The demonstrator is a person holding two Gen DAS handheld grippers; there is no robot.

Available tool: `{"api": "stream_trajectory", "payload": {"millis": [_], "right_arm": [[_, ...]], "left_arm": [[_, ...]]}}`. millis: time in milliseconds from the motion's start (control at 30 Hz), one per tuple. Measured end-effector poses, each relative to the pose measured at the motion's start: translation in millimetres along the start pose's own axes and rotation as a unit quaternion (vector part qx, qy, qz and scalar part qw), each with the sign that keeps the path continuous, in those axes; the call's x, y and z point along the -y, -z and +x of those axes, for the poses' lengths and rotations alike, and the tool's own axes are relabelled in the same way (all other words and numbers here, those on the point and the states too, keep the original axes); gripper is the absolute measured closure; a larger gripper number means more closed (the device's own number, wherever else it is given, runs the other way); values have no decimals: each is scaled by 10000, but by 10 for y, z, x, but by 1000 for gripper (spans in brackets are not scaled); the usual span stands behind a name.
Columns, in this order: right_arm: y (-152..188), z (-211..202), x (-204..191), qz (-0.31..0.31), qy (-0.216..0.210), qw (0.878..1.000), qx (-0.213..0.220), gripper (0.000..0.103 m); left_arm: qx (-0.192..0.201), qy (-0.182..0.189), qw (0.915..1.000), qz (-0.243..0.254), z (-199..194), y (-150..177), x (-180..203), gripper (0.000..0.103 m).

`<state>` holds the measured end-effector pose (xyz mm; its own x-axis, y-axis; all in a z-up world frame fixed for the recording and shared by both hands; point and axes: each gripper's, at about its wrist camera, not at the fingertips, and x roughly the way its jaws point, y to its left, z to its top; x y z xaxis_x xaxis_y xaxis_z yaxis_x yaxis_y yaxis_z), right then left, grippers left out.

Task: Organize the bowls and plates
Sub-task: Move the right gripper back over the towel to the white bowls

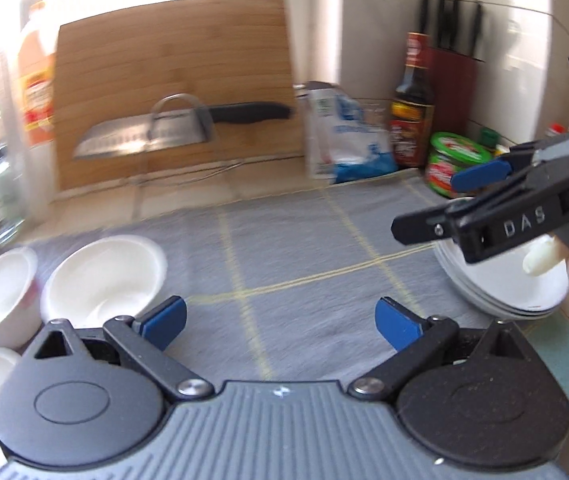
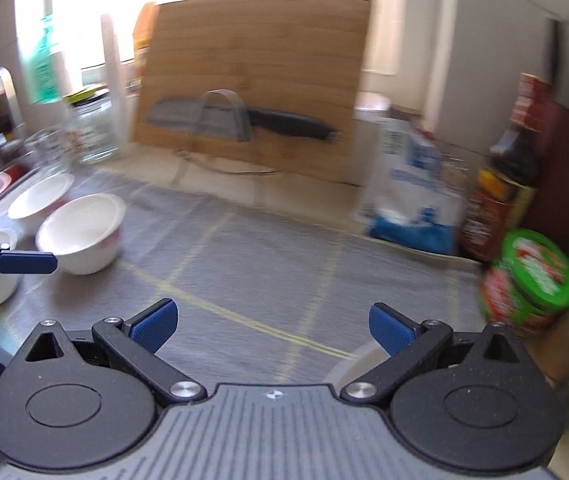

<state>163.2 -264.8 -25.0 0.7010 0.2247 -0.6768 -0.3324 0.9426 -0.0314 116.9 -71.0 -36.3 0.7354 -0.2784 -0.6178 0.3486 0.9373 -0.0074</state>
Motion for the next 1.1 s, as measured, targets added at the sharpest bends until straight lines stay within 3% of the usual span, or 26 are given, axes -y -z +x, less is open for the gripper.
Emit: {"api": "stream_trajectory", "payload": {"millis": [167,400,600,767,1000,1100], "right_arm": [[-108,158,-590,-270,-715,9971,-13,0],[-260,316,-1487,-400,-1154,9925,-41,0],[-368,489,-2084,-329,-1309,9908,-81,0],[-393,632,-2386,-384,-1501,9876,-259,0],[-402,752,-2466,-343,-1729,9835,-403,2],[-410,802,-2439,-259,-1800,9823,-441,7]], "left_arm": [[87,-674,9976,-88,-314,192,-433,3],[60,-1016,9946,-188,-649,612,-1142,3],[-273,-664,9973,172,-660,939,-1577,3],[-349,-313,9983,345,-586,1006,-1712,3],[-213,-78,9985,501,-530,1005,-1712,4],[-229,-20,9985,502,-495,1010,-1725,5]]}}
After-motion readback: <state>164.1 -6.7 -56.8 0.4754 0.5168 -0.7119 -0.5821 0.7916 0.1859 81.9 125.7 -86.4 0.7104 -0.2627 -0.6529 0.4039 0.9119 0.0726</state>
